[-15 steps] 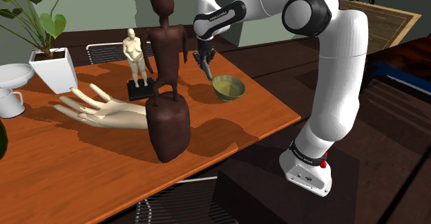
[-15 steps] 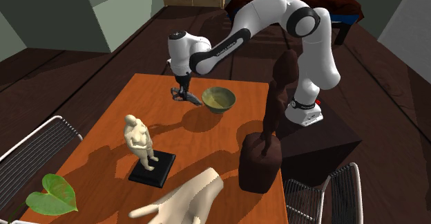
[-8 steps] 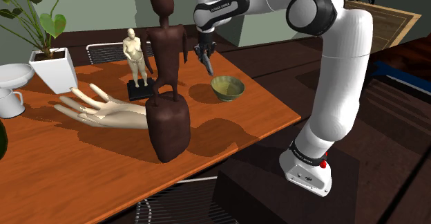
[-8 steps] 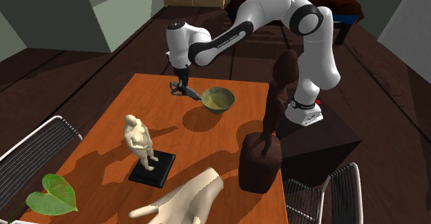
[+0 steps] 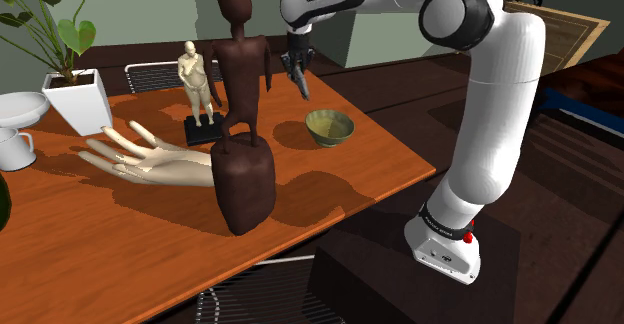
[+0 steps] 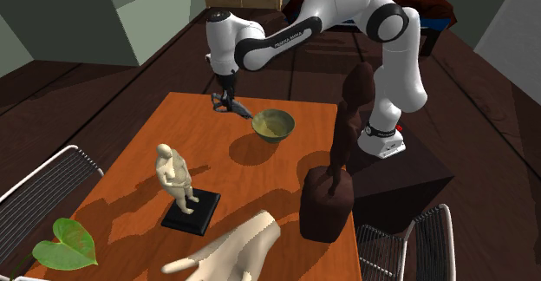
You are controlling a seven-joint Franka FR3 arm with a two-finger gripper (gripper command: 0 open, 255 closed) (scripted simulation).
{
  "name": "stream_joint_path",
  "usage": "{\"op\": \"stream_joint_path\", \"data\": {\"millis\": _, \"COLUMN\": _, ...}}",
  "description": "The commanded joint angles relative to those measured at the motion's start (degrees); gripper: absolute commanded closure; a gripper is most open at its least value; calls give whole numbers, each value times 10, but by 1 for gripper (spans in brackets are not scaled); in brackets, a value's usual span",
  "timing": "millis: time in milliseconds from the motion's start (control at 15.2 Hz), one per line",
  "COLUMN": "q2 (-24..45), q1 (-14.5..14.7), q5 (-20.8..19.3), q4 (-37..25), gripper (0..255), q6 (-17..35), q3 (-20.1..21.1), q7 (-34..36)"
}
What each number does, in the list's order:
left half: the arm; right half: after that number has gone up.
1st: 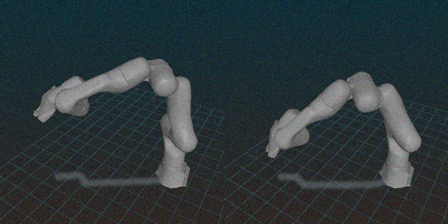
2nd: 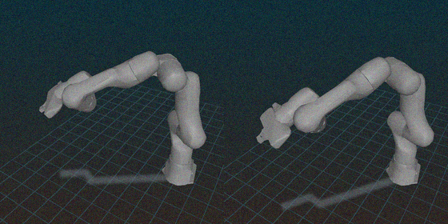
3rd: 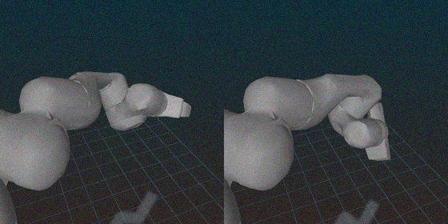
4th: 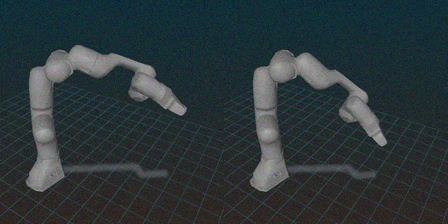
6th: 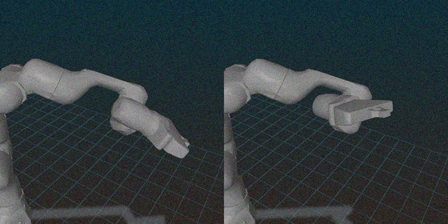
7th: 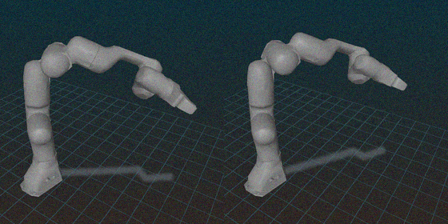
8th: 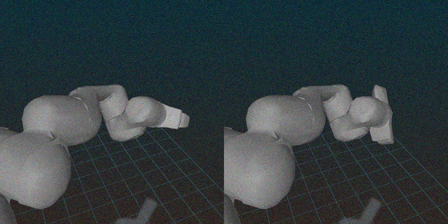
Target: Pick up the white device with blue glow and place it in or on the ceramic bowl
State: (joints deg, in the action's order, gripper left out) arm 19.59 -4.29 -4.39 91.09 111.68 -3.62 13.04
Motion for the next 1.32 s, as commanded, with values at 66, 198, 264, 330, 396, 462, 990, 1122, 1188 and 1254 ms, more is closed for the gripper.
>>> {"op": "stream_joint_path", "data": {"millis": 66, "q2": -26, "q1": -1, "q5": -1, "q4": 26, "gripper": 255, "q6": -1, "q3": -1, "q7": -2}}
{"op": "stream_joint_path", "data": {"millis": 198, "q2": -75, "q1": -2, "q5": -5, "q4": 88, "gripper": 255, "q6": 14, "q3": -3, "q7": -3}}
{"op": "stream_joint_path", "data": {"millis": 264, "q2": -99, "q1": -3, "q5": -6, "q4": 118, "gripper": 255, "q6": 19, "q3": -4, "q7": -4}}
{"op": "stream_joint_path", "data": {"millis": 330, "q2": -122, "q1": -3, "q5": -8, "q4": 146, "gripper": 255, "q6": 24, "q3": -5, "q7": -5}}
{"op": "stream_joint_path", "data": {"millis": 396, "q2": -145, "q1": -4, "q5": -10, "q4": 173, "gripper": 255, "q6": 28, "q3": -6, "q7": -6}}
{"op": "stream_joint_path", "data": {"millis": 462, "q2": -168, "q1": -5, "q5": -12, "q4": 199, "gripper": 255, "q6": 32, "q3": -7, "q7": -7}}
{"op": "stream_joint_path", "data": {"millis": 990, "q2": -316, "q1": -13, "q5": -26, "q4": 363, "gripper": 255, "q6": 50, "q3": -14, "q7": -13}}
{"op": "stream_joint_path", "data": {"millis": 1122, "q2": -311, "q1": -14, "q5": -27, "q4": 374, "gripper": 255, "q6": 65, "q3": -14, "q7": -12}}
{"op": "stream_joint_path", "data": {"millis": 1188, "q2": -309, "q1": -14, "q5": -27, "q4": 380, "gripper": 255, "q6": 73, "q3": -15, "q7": -11}}
{"op": "stream_joint_path", "data": {"millis": 1254, "q2": -306, "q1": -14, "q5": -28, "q4": 385, "gripper": 255, "q6": 81, "q3": -15, "q7": -11}}
